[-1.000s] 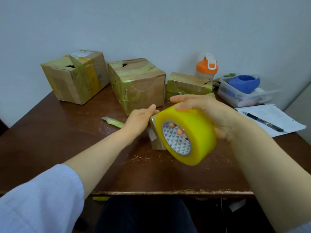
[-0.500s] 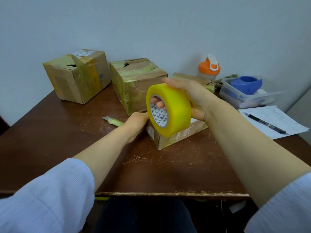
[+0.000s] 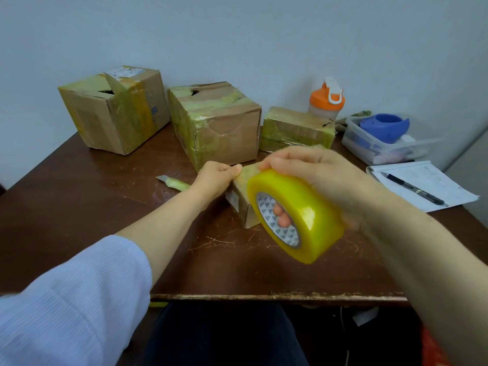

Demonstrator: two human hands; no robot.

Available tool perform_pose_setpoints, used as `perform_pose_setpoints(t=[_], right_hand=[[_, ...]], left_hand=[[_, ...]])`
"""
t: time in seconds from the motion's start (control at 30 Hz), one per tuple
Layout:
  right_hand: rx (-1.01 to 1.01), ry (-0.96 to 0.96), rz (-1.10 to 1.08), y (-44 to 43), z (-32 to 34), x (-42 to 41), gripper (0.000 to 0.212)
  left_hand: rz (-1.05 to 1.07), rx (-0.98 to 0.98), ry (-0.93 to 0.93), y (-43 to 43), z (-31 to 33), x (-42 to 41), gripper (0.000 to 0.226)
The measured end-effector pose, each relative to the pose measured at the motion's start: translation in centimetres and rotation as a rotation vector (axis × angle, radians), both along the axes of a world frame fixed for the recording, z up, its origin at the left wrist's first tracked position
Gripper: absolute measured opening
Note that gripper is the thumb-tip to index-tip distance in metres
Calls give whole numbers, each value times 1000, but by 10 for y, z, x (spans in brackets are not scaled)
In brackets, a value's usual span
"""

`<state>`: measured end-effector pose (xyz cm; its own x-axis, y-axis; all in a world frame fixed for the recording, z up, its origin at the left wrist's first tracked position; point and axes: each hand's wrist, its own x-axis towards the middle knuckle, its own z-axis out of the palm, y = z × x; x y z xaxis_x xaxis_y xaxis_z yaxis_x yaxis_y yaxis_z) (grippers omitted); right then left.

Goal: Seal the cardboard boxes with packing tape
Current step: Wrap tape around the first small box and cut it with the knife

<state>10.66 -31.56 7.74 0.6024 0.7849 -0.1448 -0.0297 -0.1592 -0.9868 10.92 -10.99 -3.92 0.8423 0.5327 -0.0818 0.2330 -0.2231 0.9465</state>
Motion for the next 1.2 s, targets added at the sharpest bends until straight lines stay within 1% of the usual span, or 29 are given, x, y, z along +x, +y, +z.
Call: perform_pose_setpoints(t=[0.07, 0.17, 0.33, 0.4, 0.43, 0.47, 0.5, 0.57, 0.6, 0.7, 0.73, 0.77, 0.83, 0.9, 0.97, 1.0, 1.07, 1.1, 1.13, 1.2], right_hand=[[-40, 38, -16, -8, -7, -2, 18], [-79, 70, -29, -13, -17, -1, 17], [-112, 112, -24, -14, -31, 1, 16], [-109, 134, -18, -14, -35, 2, 15], [-106, 145, -17, -13, -36, 3, 15], [-103, 154, -18, -13, -37, 4, 15], [-100, 161, -20, -12, -39, 6, 16], [-95, 166, -23, -9, -42, 8, 17], [-95, 167, -22, -7, -44, 9, 17], [-92, 164, -20, -5, -48, 12, 15], [-85, 167, -19, -5, -49, 13, 15], [-76, 174, -16, -5, -51, 15, 15], [-64, 187, -9, -6, -52, 17, 14], [-66, 184, 0, -5, -53, 20, 13], [-63, 188, 1, -5, -53, 20, 13], [-57, 197, 0, -6, -54, 21, 13], [-50, 208, 2, -6, -55, 22, 12], [-52, 209, 5, -6, -56, 23, 12], [-55, 212, 9, -6, -57, 23, 12], [-55, 219, 19, -6, -56, 25, 13]], left_hand=[[26, -3, 13, -1, 0, -1, 39], [17, 10, 24, -1, 2, -1, 35], [7, 36, 48, 2, 0, 2, 45], [-18, 58, 58, 2, 0, 2, 42], [-35, 85, 53, 1, 1, 1, 36], [-45, 150, 42, 1, 2, 1, 30], [-46, 270, 37, 0, 5, 1, 26], [-37, 547, 76, -9, 18, 6, 30], [-51, 629, 136, -16, 24, 11, 37], [-183, 748, 444, -39, 29, 29, 75], [-200, 805, 506, -45, 25, 30, 83], [-193, 870, 522, -49, 22, 30, 85], [-154, 954, 490, -50, 17, 28, 79], [-143, 971, 460, -46, 17, 30, 72], [-148, 948, 464, -40, 20, 35, 68], [-136, 912, 479, -37, 22, 37, 70], [-93, 811, 512, -32, 22, 39, 83], [-83, 797, 508, -31, 21, 37, 87], [-71, 818, 486, -31, 17, 36, 83], [-71, 859, 436, -29, 15, 37, 70]])
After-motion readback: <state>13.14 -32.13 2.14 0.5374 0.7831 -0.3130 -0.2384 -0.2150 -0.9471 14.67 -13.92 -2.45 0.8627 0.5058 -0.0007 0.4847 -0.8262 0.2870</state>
